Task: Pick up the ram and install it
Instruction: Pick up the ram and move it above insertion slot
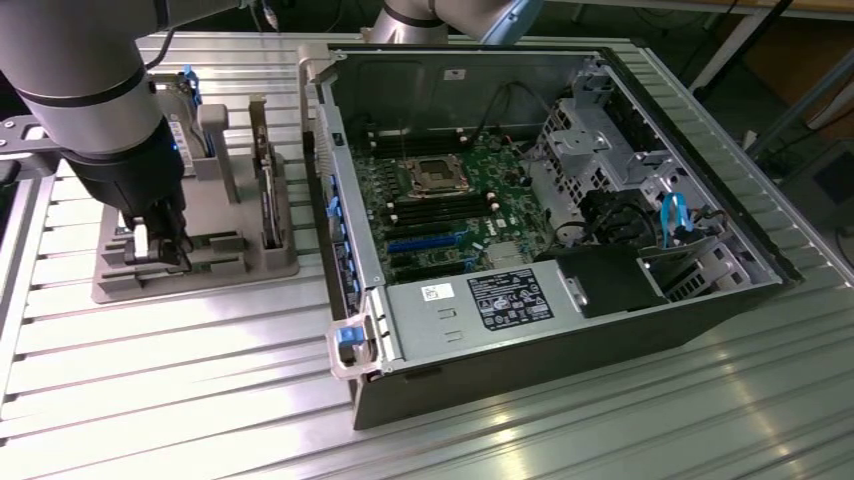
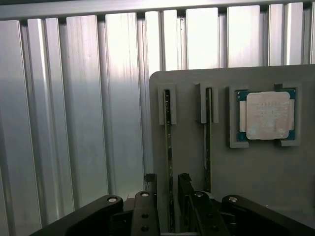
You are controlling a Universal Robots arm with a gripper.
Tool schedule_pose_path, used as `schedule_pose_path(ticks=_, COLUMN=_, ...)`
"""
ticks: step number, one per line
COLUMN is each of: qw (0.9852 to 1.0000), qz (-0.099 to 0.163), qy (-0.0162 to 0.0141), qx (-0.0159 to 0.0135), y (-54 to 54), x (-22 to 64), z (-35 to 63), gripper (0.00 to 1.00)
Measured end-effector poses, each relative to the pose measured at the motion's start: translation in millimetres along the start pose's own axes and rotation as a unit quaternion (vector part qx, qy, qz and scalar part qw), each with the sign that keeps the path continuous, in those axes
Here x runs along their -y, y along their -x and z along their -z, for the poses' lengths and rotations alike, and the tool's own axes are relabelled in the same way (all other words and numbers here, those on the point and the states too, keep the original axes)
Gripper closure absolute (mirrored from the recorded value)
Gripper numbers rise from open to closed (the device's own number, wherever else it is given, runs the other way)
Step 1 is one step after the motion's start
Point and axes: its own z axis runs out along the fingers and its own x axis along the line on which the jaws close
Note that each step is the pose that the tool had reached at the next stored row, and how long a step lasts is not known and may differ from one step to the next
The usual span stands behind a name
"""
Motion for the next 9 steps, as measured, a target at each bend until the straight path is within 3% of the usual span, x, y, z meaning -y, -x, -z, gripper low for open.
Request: schedule_pose_path(ticks=9, qw=1.0, qz=0.0, qy=0.0, qx=0.0, y=2.1, x=-0.3, z=-9.0, gripper=0.69)
